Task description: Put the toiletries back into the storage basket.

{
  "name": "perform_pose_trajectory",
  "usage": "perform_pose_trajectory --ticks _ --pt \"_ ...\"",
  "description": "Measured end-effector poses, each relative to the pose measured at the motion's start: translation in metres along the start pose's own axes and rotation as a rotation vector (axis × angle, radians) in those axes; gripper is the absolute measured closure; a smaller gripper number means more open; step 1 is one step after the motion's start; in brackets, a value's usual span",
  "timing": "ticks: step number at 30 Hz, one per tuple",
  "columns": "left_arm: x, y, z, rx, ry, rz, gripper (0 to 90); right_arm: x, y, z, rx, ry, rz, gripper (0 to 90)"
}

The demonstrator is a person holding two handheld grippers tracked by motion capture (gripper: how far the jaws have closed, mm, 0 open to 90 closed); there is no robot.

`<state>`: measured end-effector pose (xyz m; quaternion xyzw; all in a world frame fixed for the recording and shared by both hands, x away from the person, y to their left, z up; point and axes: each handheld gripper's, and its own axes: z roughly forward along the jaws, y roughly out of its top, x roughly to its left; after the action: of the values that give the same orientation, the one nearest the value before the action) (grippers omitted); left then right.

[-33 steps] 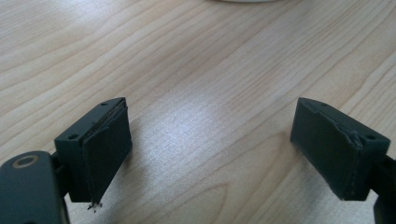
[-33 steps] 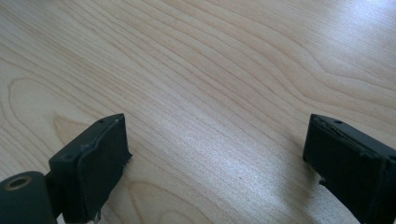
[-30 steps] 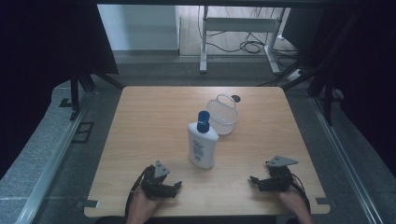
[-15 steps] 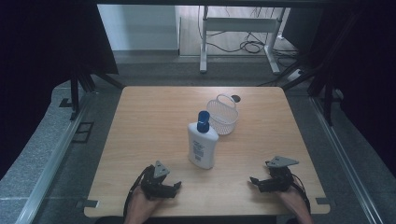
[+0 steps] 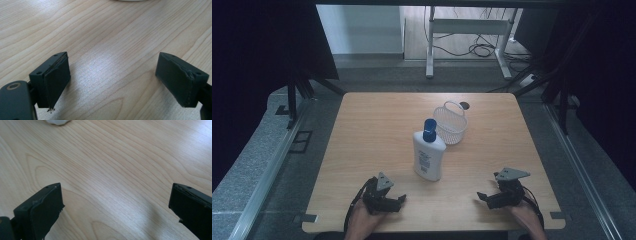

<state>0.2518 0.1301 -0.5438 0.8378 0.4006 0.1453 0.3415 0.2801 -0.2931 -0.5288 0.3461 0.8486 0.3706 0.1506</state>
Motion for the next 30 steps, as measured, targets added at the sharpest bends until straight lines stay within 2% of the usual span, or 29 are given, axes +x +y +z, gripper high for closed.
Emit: perform_pose_trajectory --ticks 16,19,30 --pt "0.000 0.000 0.000 -0.001 0.000 -0.004 11.9 0.011 0.019 -0.004 -0.062 0.045 -0.011 0.0" --pt "0.000 0.000 0.000 -0.001 0.000 -0.003 11.9 0.013 0.027 -0.006 -0.078 0.066 -0.018 0.0" --pt "0.000 0.000 0.000 -0.001 0.001 -0.003 11.9 0.019 0.046 -0.006 -0.102 0.098 -0.028 0.0"
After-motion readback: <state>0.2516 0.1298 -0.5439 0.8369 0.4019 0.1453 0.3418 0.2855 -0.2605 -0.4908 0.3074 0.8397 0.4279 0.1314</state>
